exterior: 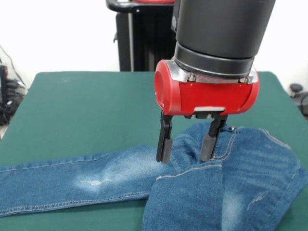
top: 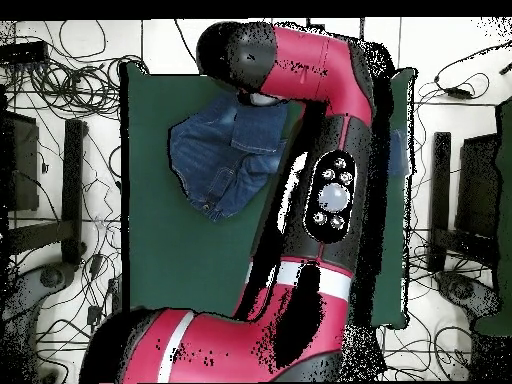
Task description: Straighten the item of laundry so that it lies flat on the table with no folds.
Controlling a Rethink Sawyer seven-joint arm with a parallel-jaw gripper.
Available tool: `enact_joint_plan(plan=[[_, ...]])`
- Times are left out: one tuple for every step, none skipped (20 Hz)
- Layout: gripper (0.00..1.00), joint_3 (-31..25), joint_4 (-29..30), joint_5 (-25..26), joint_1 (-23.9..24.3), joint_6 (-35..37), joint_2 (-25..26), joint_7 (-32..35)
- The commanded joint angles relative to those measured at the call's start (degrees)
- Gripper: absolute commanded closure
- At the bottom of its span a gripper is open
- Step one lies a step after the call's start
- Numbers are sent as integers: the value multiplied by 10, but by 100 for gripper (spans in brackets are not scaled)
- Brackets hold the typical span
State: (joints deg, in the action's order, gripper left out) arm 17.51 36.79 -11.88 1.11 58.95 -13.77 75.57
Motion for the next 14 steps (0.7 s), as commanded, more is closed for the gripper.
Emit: enact_joint_plan(plan=[[0,-62,127,-2,-22,-24,-4,109],[0,-62,131,-3,-22,-26,-6,111],[0,-62,135,-3,-23,-30,-7,113],[0,-61,139,-3,-24,-33,-8,115],[0,-62,144,-4,-25,-38,-10,118],[0,-62,144,-4,-25,-40,-9,120],[0,-61,148,-4,-26,-41,-10,121],[0,-61,152,-5,-27,-43,-11,123],[0,-61,159,-5,-29,-44,-15,124],[0,-62,166,-6,-29,-45,-18,124],[0,-62,173,-6,-30,-47,-21,124],[0,-62,180,-6,-31,-50,-24,124],[0,-63,187,-7,-32,-52,-28,124],[0,-63,191,-7,-32,-54,-30,124]])
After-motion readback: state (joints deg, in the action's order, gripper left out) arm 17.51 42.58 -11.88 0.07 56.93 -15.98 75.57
